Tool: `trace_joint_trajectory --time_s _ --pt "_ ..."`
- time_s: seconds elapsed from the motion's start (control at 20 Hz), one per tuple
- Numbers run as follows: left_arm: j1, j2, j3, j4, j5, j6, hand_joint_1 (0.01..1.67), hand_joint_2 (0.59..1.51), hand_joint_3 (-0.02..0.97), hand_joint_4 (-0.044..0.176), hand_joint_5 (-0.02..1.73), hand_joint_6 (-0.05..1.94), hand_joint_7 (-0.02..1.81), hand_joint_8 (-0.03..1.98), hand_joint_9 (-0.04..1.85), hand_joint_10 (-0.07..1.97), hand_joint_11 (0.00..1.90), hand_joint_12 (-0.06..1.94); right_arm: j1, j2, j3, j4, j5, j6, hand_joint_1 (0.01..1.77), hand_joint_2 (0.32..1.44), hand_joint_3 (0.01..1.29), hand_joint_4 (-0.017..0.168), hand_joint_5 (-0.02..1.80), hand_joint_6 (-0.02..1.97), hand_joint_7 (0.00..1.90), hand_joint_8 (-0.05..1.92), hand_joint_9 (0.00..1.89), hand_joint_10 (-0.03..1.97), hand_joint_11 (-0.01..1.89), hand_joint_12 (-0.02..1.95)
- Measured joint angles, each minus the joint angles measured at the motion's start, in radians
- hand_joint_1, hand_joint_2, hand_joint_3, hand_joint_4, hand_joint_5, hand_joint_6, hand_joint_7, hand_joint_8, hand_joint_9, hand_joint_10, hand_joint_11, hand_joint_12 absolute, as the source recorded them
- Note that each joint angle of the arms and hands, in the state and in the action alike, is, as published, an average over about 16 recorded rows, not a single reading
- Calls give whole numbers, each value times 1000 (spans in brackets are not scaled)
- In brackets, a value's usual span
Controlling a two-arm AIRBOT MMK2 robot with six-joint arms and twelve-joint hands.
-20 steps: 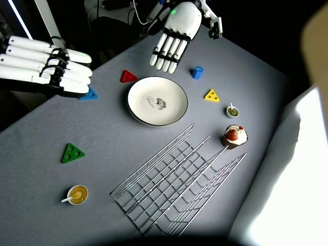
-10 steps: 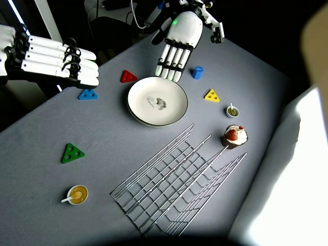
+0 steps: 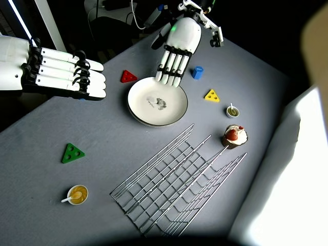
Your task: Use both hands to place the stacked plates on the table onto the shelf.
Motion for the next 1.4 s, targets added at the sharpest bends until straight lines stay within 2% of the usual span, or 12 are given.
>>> trace_joint_trajectory --time_s 0.35,0.7,0.95,1.4 --pt "-2 -30 13 46 27 -48 57 987 -1 -10 60 -4 129 -5 140 2 130 14 6 -10 1 1 -11 -13 154 960 16 4 121 7 187 0 189 -6 194 23" --pt "2 -56 32 66 54 -87 59 990 -1 -10 57 -3 115 -8 144 0 139 14 26 -31 8 -2 -55 -87 153 960 16 3 125 6 185 0 189 -5 191 23" --pt "8 -77 41 42 77 -92 55 991 -1 -10 59 -10 103 -10 139 -1 146 11 57 -68 23 -3 -103 -181 153 960 16 3 126 7 185 1 188 -6 185 22" --pt "8 -120 39 -40 122 -90 50 992 -2 -10 64 -22 89 -14 125 -5 144 5 111 -183 79 0 -179 -360 157 960 15 4 120 7 180 0 179 -6 171 22"
